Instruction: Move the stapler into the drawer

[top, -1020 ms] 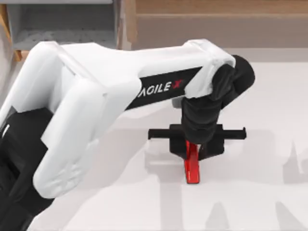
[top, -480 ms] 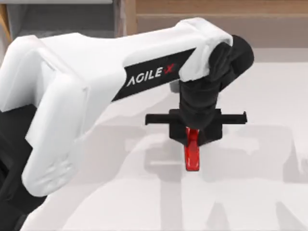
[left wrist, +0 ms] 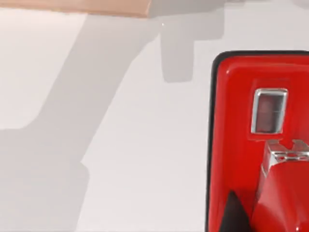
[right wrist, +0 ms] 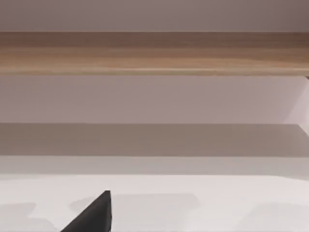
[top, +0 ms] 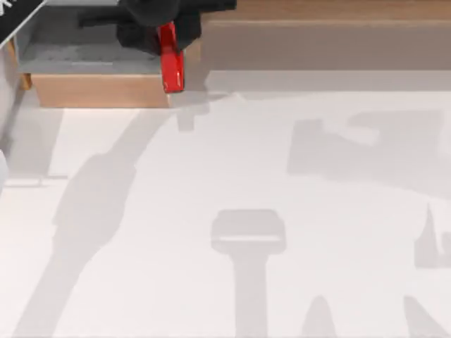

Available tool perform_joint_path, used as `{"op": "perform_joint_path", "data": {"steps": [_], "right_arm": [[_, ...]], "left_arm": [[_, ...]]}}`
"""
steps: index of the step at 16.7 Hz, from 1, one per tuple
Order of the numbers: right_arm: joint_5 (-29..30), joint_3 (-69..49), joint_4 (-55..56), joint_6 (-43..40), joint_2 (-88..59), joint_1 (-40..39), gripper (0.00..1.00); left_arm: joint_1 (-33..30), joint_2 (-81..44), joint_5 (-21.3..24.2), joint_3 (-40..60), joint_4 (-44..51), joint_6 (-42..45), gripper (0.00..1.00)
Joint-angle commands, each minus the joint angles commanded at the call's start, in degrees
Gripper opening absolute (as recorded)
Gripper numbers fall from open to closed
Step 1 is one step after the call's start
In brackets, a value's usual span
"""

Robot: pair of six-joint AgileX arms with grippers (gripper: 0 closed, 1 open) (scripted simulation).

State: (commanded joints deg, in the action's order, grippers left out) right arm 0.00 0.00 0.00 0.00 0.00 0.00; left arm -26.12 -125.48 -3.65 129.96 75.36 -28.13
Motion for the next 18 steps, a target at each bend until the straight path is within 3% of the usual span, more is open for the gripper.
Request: {"op": "perform_joint_path", "data": {"steps": [6,10,14,18], "right_arm": [[0.0,0.0,0.0,0.0,0.0,0.0,1.0],[0.0,0.0,0.0,0.0,0.0,0.0,1.0],[0.0,0.0,0.0,0.0,0.0,0.0,1.0],[0.0,0.0,0.0,0.0,0.0,0.0,1.0]], "left_arm": [[22.86,-3.77,-3.47,15.13,8.86,18.5,0.0],[35.08,-12.71,-3.24,23.83,13.58,30.12,0.0],[42.49,-23.7,-0.24,30.78,16.42,39.6,0.0],[44.98,-32.47,3.31,35.21,18.75,46.55,0.0]]}}
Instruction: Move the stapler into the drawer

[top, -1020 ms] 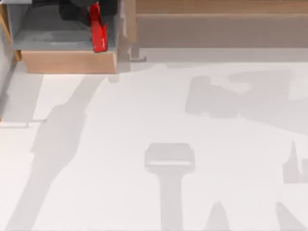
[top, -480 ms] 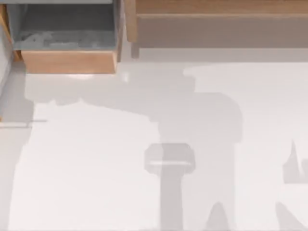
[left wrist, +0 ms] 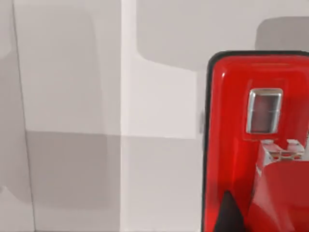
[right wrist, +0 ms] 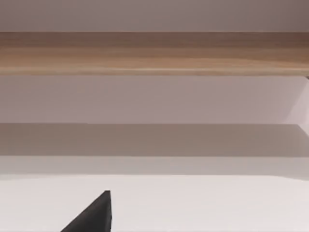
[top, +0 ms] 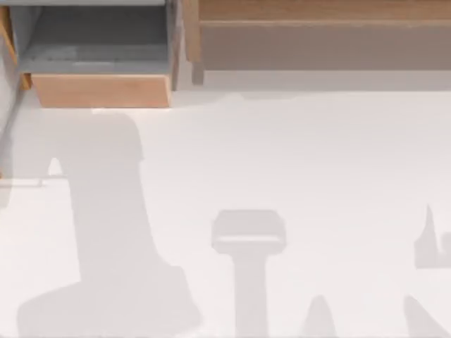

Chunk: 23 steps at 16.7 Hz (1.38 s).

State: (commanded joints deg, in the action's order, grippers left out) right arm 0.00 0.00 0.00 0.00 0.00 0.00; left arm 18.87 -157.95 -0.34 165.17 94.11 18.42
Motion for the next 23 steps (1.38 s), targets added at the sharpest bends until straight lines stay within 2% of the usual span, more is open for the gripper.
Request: {"op": "perform_joint_path", "data": {"steps": [9,23], "right_arm": [[0.0,0.0,0.0,0.0,0.0,0.0,1.0],[0.0,0.0,0.0,0.0,0.0,0.0,1.0]], "left_arm": [[-0.14,-3.05,1.01,0.91,1.36,2.64,0.0],[0.11,2.31,1.09,-11.76,-6.06,2.61,0.0]]}}
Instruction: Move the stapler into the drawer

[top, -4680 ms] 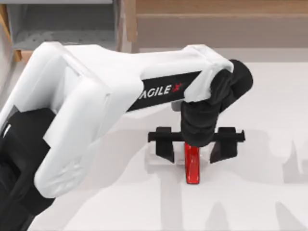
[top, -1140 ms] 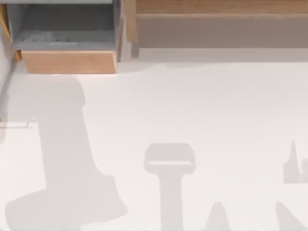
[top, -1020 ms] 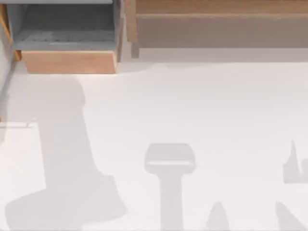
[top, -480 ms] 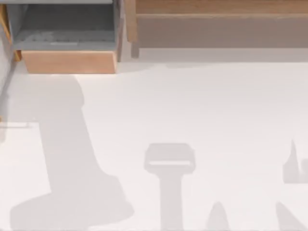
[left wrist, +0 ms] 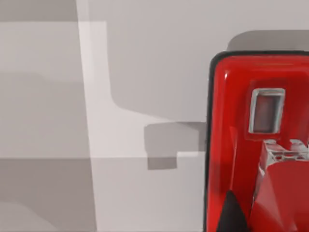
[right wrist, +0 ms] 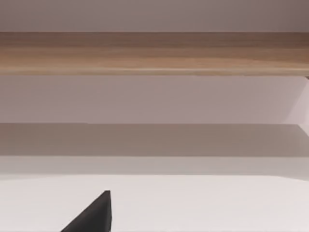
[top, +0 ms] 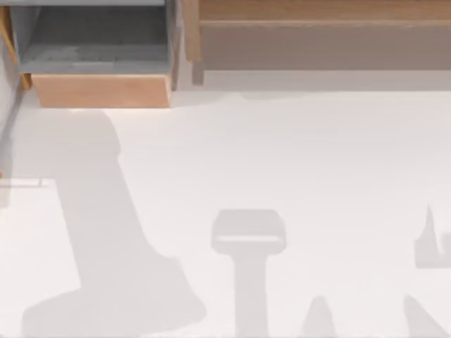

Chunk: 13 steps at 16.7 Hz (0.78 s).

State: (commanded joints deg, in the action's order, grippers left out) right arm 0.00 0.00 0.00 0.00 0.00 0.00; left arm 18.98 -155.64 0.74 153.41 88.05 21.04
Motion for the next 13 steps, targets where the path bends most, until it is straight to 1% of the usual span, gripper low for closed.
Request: {"op": "perform_joint_path", "data": {"steps": [2,13], "right_arm": [[0.0,0.0,0.0,0.0,0.0,0.0,1.0],[0.0,0.0,0.0,0.0,0.0,0.0,1.0]], "left_arm": [[0.0,0.0,0.0,0.0,0.0,0.0,0.0],[0.0,0.0,0.0,0.0,0.0,0.0,0.83]]}}
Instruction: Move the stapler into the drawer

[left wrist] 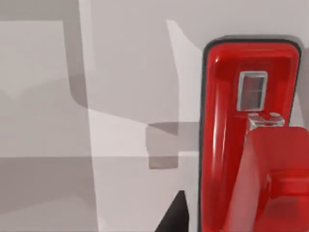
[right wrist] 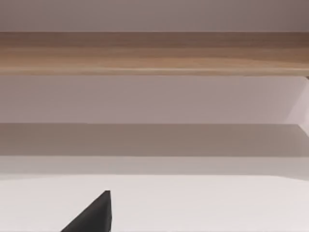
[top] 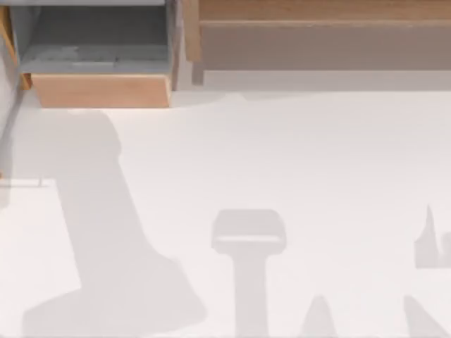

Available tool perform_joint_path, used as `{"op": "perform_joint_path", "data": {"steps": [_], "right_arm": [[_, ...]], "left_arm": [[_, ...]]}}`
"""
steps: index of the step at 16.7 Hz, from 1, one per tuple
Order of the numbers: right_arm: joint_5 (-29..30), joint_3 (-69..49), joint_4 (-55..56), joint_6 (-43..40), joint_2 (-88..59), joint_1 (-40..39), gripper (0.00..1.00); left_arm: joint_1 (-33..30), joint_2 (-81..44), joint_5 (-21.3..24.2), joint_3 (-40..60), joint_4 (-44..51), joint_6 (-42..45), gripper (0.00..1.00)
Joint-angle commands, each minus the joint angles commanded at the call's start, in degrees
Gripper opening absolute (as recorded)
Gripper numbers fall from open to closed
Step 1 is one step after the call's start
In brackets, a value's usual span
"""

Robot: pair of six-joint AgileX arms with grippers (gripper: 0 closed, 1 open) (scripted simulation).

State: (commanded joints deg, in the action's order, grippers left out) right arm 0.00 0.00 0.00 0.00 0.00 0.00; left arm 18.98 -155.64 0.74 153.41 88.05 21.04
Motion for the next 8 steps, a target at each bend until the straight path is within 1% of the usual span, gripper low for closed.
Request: {"op": "perform_joint_path", "data": {"steps": [2,3,8], "right_arm": [[0.0,0.0,0.0,0.0,0.0,0.0,1.0],[0.0,0.0,0.0,0.0,0.0,0.0,1.0],[0.0,0.0,0.0,0.0,0.0,0.0,1.0]], "left_arm": [[0.0,0.0,0.0,0.0,0.0,0.0,0.98],[0.0,0.0,0.0,0.0,0.0,0.0,1.0],[0.0,0.0,0.0,0.0,0.0,0.0,1.0]]}}
